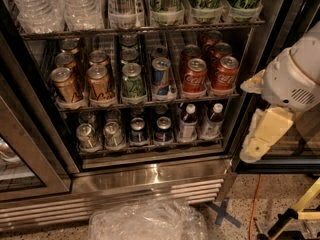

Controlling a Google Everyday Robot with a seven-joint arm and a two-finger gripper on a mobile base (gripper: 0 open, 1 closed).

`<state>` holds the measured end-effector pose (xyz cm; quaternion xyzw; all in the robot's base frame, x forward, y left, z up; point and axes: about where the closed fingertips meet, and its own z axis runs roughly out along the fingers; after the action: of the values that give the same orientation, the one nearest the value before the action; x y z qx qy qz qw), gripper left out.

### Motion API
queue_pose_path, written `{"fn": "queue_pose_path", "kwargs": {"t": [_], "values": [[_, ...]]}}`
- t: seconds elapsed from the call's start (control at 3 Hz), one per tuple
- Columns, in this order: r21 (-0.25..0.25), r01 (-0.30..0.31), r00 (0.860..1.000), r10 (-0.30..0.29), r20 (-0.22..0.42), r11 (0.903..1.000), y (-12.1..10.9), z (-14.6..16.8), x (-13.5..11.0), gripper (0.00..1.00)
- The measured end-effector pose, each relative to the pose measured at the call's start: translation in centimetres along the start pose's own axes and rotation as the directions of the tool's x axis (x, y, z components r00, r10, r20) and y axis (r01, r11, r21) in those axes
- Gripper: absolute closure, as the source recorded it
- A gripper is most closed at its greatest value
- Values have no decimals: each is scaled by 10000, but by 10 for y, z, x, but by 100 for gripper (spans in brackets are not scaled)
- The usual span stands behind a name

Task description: Pick pepsi can from bottom shelf of fridge

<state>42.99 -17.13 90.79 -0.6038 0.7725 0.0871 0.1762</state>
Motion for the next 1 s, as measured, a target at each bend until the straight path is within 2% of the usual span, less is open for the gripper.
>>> {"fn": "queue_pose_path", "kwargs": {"t": [0.33, 0.67, 1.0], "values": [[-1114, -869, 9944, 930, 507, 9900, 17, 57, 4, 0], [-2030, -1793, 9692, 2082, 1312, 9626, 34, 105, -5, 0], [-2029, -1794, 9692, 2083, 1314, 9626, 34, 105, -5, 0]]}}
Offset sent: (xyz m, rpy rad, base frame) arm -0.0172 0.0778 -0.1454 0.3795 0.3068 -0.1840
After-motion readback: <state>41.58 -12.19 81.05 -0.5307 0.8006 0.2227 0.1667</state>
